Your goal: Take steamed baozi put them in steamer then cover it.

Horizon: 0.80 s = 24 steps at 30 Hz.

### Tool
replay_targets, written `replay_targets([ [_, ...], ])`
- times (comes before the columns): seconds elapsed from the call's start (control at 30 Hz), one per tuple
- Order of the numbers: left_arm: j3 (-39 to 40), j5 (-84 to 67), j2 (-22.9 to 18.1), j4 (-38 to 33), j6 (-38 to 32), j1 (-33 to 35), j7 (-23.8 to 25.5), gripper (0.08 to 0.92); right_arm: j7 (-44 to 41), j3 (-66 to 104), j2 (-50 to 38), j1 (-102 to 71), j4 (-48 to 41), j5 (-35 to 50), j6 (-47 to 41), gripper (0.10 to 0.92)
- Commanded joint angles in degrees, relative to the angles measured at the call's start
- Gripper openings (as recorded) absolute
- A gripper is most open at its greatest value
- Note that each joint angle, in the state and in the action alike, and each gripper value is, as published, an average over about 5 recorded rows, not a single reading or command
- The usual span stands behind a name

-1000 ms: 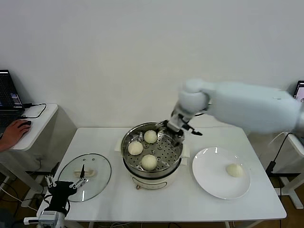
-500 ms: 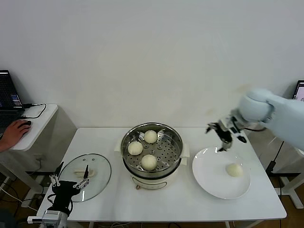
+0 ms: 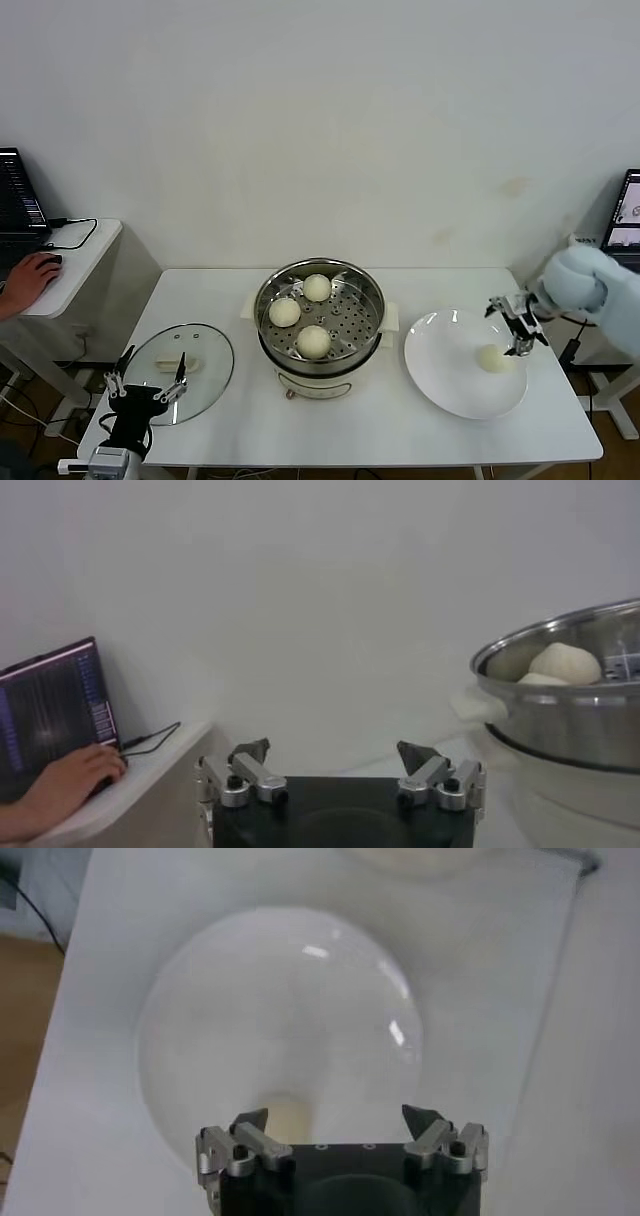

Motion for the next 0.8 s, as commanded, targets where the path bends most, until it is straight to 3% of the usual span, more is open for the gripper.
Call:
replay_targets([
  [0.03, -0.3, 0.1, -0.1, 0.2, 0.0, 0.2, 0.0, 0.823, 1.1, 11.8, 1.4, -14.8, -6.6, -5.1, -0.7, 0.823],
  [0.8, -0.6, 0.3, -0.6, 0.5, -0.1, 0.1, 0.0, 0.823, 4.2, 14.6, 8.6, -17.3, -12.3, -7.2, -1.4, 0.790],
])
